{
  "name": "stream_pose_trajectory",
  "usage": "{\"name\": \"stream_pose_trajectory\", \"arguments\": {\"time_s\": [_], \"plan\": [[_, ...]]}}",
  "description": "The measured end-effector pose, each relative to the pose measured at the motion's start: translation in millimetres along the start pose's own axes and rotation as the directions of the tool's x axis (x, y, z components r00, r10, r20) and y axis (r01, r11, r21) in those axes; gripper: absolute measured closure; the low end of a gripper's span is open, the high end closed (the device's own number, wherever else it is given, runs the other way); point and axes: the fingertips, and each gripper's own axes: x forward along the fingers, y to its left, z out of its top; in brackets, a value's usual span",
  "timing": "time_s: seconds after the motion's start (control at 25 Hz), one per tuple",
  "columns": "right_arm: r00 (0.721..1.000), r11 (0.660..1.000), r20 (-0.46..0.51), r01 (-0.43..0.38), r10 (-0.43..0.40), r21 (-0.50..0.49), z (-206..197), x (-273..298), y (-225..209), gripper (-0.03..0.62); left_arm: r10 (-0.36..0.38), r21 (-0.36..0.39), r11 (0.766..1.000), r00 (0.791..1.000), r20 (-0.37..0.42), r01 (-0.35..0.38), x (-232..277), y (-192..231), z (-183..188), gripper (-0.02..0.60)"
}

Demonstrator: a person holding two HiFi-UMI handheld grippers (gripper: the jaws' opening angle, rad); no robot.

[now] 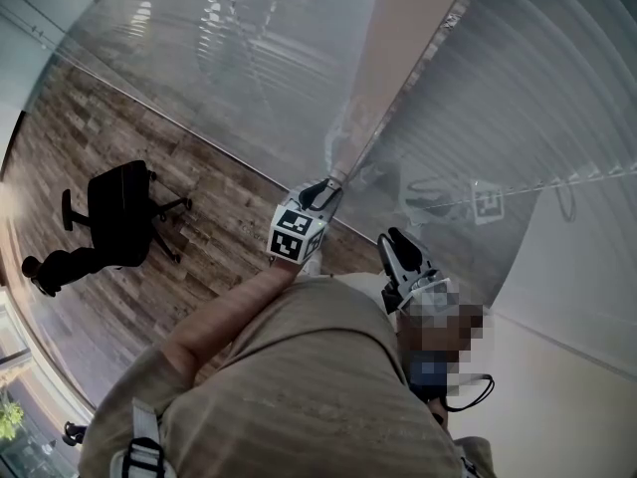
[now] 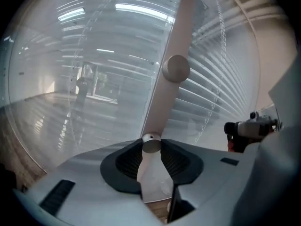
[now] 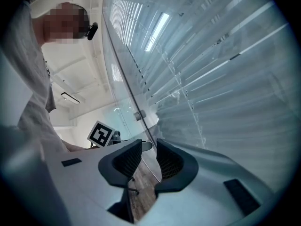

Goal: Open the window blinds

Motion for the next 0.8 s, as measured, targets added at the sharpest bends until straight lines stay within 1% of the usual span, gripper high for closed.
{"name": "stream_pose_trajectory", "arguments": {"time_s": [0.08,0.16,0.2,0.24,0.28,0.32,0.36,0.44,0.52,0.56,0.6,0.64,0.68,0.72,0.76,0.8], "plan": [[1.000,1.000,0.000,0.000,0.000,0.001,-1.0,0.3,-0.6,0.491,-0.024,-0.070,0.997,1.000,0.007,0.025,0.5,0.4,-0.6,0.446],[1.000,1.000,0.002,-0.001,0.001,0.001,-0.4,1.0,-0.6,0.491,-0.058,-0.156,0.986,0.998,0.018,0.060,0.4,1.3,-0.5,0.446],[1.000,1.000,0.003,-0.001,0.001,0.002,0.3,1.4,-0.3,0.491,-0.080,-0.211,0.974,0.996,0.027,0.084,0.1,1.9,-0.1,0.446],[1.000,1.000,0.003,0.000,0.000,0.002,1.1,2.0,0.2,0.491,-0.104,-0.273,0.956,0.994,0.037,0.110,-0.3,2.5,0.4,0.448],[1.000,1.000,0.002,0.000,0.000,0.001,1.8,2.6,0.7,0.491,-0.129,-0.339,0.931,0.990,0.051,0.138,-0.8,3.3,1.0,0.448],[1.000,1.000,0.001,0.001,-0.001,0.001,2.1,3.2,1.1,0.491,-0.152,-0.407,0.898,0.986,0.067,0.167,-1.0,4.2,1.4,0.448],[1.000,1.000,0.001,0.001,-0.001,0.002,1.9,3.7,1.1,0.491,-0.175,-0.473,0.859,0.981,0.088,0.195,-1.0,5.1,1.4,0.448],[1.000,1.000,0.001,0.001,-0.001,0.003,0.7,4.2,0.3,0.491,-0.215,-0.582,0.773,0.967,0.135,0.253,0.5,5.7,0.5,0.448],[1.000,1.000,0.000,0.000,0.000,0.004,-0.8,4.1,-1.2,0.491,-0.256,-0.659,0.683,0.948,0.189,0.316,2.6,4.2,1.1,0.448],[1.000,1.000,0.000,-0.001,0.001,0.003,-1.1,4.0,-1.8,0.491,-0.272,-0.685,0.643,0.938,0.214,0.343,3.4,3.2,2.0,0.448],[1.000,1.000,0.000,-0.002,0.002,0.003,-1.2,3.9,-2.0,0.491,-0.284,-0.702,0.613,0.930,0.233,0.363,3.8,2.5,2.7,0.448],[1.000,1.000,0.000,-0.002,0.002,0.002,-1.2,3.9,-1.6,0.491,-0.292,-0.711,0.594,0.924,0.245,0.377,3.8,2.0,3.2,0.448],[1.000,1.000,-0.001,-0.003,0.003,0.002,-1.5,3.9,-0.6,0.491,-0.298,-0.715,0.583,0.920,0.253,0.386,3.3,1.8,3.3,0.448],[1.000,1.000,-0.002,-0.003,0.003,0.002,-1.9,4.0,0.9,0.491,-0.302,-0.715,0.579,0.918,0.258,0.392,2.5,1.7,3.3,0.448],[1.000,1.000,-0.003,-0.003,0.003,0.003,-2.3,4.4,2.4,0.491,-0.303,-0.711,0.582,0.917,0.260,0.394,1.6,1.9,3.3,0.448],[1.000,1.000,-0.005,-0.004,0.004,0.003,-2.5,5.1,3.6,0.491,-0.299,-0.702,0.594,0.918,0.260,0.392,0.9,2.4,3.7,0.448]]}}
